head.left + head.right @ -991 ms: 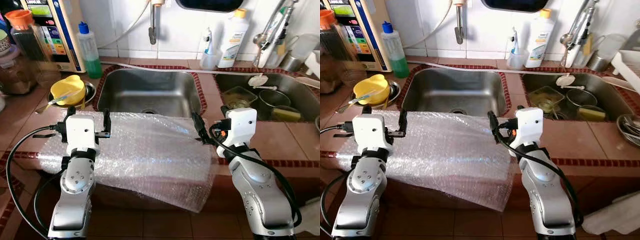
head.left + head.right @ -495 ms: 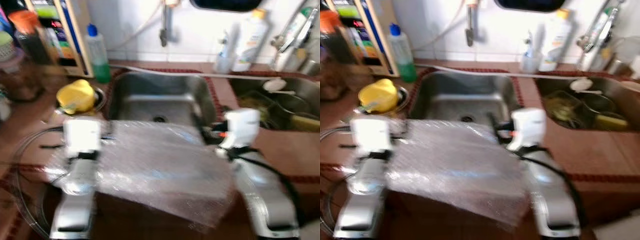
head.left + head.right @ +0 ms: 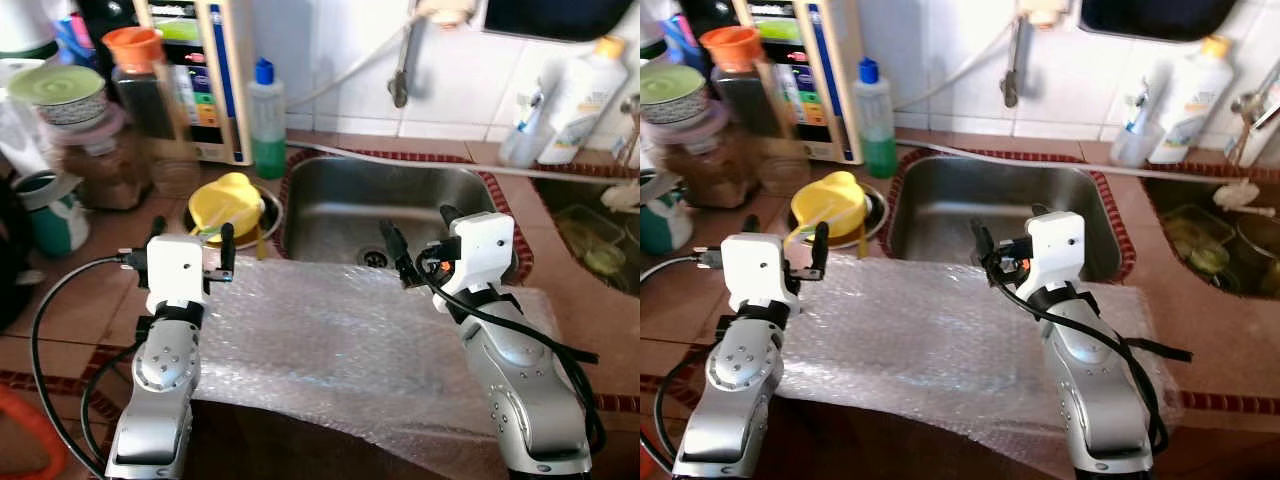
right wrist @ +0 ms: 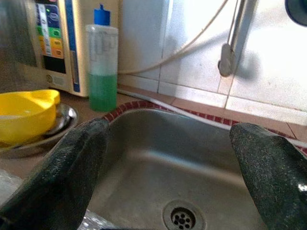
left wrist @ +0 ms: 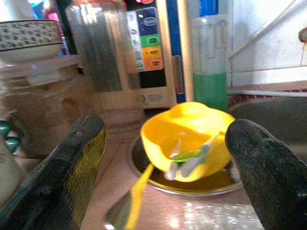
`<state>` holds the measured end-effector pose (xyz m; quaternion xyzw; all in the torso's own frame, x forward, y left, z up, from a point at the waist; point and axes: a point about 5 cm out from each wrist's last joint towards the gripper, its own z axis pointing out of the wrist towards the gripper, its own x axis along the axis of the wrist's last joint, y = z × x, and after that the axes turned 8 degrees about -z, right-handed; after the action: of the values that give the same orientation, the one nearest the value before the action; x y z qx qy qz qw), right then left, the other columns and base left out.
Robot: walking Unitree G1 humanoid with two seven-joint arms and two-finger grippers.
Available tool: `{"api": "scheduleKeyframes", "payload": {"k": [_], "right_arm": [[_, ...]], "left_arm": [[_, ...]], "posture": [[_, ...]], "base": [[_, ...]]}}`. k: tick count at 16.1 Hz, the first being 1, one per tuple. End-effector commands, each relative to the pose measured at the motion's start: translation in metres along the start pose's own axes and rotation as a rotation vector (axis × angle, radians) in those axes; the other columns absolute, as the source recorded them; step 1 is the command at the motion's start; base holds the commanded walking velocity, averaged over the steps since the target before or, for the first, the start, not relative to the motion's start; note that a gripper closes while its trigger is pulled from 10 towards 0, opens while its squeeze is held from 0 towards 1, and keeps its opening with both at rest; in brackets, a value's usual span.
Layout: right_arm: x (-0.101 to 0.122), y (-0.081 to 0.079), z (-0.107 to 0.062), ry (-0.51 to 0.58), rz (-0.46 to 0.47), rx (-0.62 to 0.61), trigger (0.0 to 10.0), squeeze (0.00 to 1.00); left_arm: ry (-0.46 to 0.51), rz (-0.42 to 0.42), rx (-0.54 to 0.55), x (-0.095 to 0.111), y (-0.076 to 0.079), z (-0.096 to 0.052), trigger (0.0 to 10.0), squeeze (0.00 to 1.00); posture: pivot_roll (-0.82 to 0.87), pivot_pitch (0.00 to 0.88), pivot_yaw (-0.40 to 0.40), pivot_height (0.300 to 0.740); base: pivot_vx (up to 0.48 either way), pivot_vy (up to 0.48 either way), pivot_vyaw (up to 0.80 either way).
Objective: Kitchen organization
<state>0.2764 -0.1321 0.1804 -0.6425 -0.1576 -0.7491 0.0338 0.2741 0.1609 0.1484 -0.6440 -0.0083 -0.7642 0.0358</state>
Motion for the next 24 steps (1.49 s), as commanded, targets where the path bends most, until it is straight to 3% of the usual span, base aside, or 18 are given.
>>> {"api": "scheduleKeyframes", "payload": {"k": [1, 12, 18, 24], "right_arm": [[0.0015, 0.0042, -0.0001, 0.003, -0.006, -0.024, 10.0, 0.0], [0.0013, 0.0051, 0.0003, 0.001, -0.018, -0.03, 10.0, 0.0], [0.0006, 0.0055, 0.0007, -0.007, -0.019, -0.031, 10.0, 0.0], [-0.0008, 0.0042, 0.0012, -0.017, -0.011, -0.027, 10.0, 0.0]], "left_arm": [[0.006, 0.001, -0.005, 0.0014, 0.001, 0.0006, 10.0, 0.0], [-0.006, -0.02, -0.014, -0.0007, 0.0008, 0.0015, 10.0, 0.0], [-0.004, -0.029, -0.002, -0.0014, 0.0, 0.0018, 10.0, 0.0], [-0.013, -0.032, 0.004, -0.0027, -0.0004, 0.0008, 10.0, 0.0]], "posture": [[0.0, 0.036, -0.001, 0.74], [0.0, 0.03, -0.003, 0.74], [0.0, 0.03, -0.002, 0.74], [0.0, 0.032, -0.004, 0.74]], "base": [[0.0, 0.0, 0.0], [0.0, -0.321, 0.0], [0.0, 0.0, 0.0], [0.0, 0.0, -0.79]]}}
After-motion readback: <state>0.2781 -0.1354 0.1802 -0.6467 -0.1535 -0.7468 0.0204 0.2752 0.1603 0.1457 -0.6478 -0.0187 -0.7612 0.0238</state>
